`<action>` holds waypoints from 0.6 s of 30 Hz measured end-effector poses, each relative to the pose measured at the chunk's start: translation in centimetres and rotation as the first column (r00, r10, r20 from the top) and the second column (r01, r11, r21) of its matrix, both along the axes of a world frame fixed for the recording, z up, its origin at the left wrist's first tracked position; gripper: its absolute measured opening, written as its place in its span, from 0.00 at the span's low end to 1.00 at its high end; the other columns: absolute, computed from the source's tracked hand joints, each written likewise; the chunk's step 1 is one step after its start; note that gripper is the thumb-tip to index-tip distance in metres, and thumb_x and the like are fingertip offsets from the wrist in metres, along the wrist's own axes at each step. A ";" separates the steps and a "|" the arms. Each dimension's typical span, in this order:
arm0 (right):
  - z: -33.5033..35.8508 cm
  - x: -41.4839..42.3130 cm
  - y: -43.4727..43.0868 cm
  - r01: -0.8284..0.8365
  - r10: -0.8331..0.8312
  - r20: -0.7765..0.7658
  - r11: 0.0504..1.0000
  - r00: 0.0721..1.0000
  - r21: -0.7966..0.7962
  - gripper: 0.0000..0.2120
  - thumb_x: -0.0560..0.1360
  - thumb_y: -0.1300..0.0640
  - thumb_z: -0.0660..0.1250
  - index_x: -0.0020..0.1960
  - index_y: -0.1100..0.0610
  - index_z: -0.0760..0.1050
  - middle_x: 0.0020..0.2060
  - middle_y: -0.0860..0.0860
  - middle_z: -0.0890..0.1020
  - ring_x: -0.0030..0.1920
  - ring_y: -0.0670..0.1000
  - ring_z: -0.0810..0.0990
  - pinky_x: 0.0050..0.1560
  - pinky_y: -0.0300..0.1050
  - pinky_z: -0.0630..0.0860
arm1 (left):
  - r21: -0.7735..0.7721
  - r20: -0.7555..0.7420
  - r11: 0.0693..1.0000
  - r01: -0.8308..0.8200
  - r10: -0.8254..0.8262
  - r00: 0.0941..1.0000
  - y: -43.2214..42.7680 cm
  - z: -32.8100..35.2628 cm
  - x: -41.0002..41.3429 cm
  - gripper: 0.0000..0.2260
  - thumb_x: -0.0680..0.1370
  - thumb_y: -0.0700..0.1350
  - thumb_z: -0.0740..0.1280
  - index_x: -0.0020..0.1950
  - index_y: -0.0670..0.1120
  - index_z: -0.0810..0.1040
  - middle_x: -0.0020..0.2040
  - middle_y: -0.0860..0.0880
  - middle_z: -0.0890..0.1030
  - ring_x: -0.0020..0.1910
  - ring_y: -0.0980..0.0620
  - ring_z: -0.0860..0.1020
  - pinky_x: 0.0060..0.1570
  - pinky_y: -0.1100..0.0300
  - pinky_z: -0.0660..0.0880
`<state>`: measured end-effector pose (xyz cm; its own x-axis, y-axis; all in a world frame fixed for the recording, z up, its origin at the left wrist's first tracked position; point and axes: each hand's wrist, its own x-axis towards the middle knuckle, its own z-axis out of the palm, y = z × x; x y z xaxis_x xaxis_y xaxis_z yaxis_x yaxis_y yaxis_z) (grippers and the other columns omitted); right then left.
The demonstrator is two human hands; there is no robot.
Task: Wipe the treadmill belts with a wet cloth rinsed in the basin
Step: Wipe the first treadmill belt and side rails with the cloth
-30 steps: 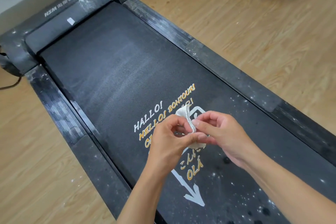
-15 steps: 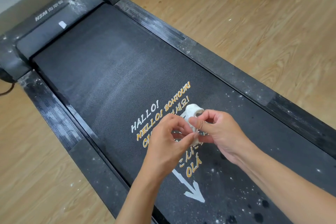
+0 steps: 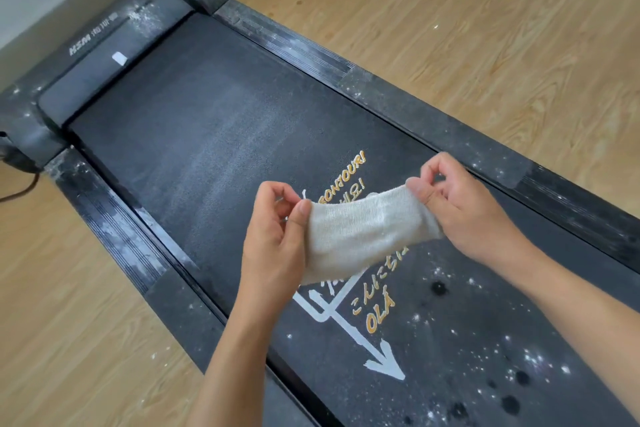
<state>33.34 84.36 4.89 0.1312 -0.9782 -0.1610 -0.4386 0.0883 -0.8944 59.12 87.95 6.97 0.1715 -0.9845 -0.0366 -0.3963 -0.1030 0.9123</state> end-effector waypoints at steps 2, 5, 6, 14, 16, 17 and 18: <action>-0.3 0.0 0.0 -0.045 0.045 -0.025 0.999 0.999 0.004 0.13 0.84 0.43 0.65 0.48 0.50 0.68 0.25 0.48 0.68 0.26 0.47 0.62 0.29 0.40 0.60 | -0.008 0.015 1.000 -0.030 0.030 0.999 -0.2 -1.0 -0.3 0.05 0.85 0.43 0.66 0.51 0.50 0.72 0.42 0.56 0.78 0.38 0.61 0.73 0.41 0.69 0.68; -2.8 -0.7 -0.3 -0.056 0.059 -0.134 0.998 0.989 0.026 0.10 0.82 0.44 0.68 0.48 0.47 0.71 0.28 0.43 0.75 0.29 0.48 0.68 0.33 0.41 0.66 | 0.104 0.017 0.993 -0.062 0.060 0.998 0.0 -5.1 0.3 0.03 0.84 0.45 0.67 0.53 0.53 0.75 0.45 0.58 0.80 0.42 0.58 0.77 0.45 0.62 0.75; -3.8 -1.0 -0.3 -0.051 0.054 -0.199 0.999 0.979 0.019 0.07 0.82 0.45 0.68 0.49 0.45 0.72 0.34 0.42 0.79 0.35 0.47 0.74 0.39 0.44 0.72 | 0.155 0.028 0.986 -0.055 0.051 0.998 0.3 -6.5 0.5 0.04 0.84 0.45 0.68 0.55 0.55 0.75 0.47 0.59 0.81 0.44 0.56 0.79 0.46 0.55 0.78; -8.9 -1.3 3.6 -0.299 0.236 -0.471 0.952 0.850 -0.062 0.04 0.78 0.50 0.72 0.51 0.44 0.77 0.47 0.40 0.78 0.50 0.44 0.74 0.47 0.48 0.76 | 0.205 0.470 0.915 0.349 -0.404 0.785 4.4 -11.5 0.0 0.05 0.79 0.46 0.74 0.49 0.57 0.84 0.50 0.62 0.74 0.53 0.57 0.74 0.52 0.60 0.73; -9.9 -0.8 4.5 -0.375 0.304 -0.480 0.925 0.823 -0.056 0.07 0.77 0.47 0.74 0.52 0.44 0.79 0.48 0.40 0.76 0.51 0.45 0.73 0.46 0.46 0.75 | 0.175 0.462 0.915 0.364 -0.403 0.790 4.6 -11.9 0.0 0.04 0.79 0.47 0.74 0.50 0.57 0.85 0.51 0.63 0.74 0.54 0.56 0.74 0.52 0.62 0.73; -10.4 -0.8 4.7 -0.388 0.309 -0.486 0.919 0.818 -0.068 0.09 0.76 0.45 0.75 0.53 0.44 0.79 0.49 0.40 0.75 0.52 0.45 0.72 0.46 0.45 0.75 | 0.168 0.457 0.911 0.378 -0.411 0.788 4.6 -12.0 0.1 0.03 0.79 0.48 0.74 0.51 0.56 0.85 0.51 0.62 0.74 0.54 0.57 0.75 0.52 0.63 0.73; -10.7 -0.7 4.8 -0.389 0.302 -0.486 0.917 0.820 -0.087 0.10 0.76 0.45 0.75 0.53 0.44 0.79 0.49 0.40 0.74 0.52 0.45 0.71 0.46 0.45 0.75 | 0.172 0.452 0.902 0.396 -0.429 0.782 4.5 -11.9 0.4 0.02 0.80 0.49 0.74 0.51 0.56 0.86 0.52 0.62 0.74 0.54 0.58 0.75 0.52 0.64 0.74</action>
<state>32.60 89.11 -5.79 0.4211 -0.8992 -0.1186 -0.7689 -0.2845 -0.5726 59.47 92.45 -4.88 -0.2382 -0.9633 -0.1235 -0.7897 0.1180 0.6020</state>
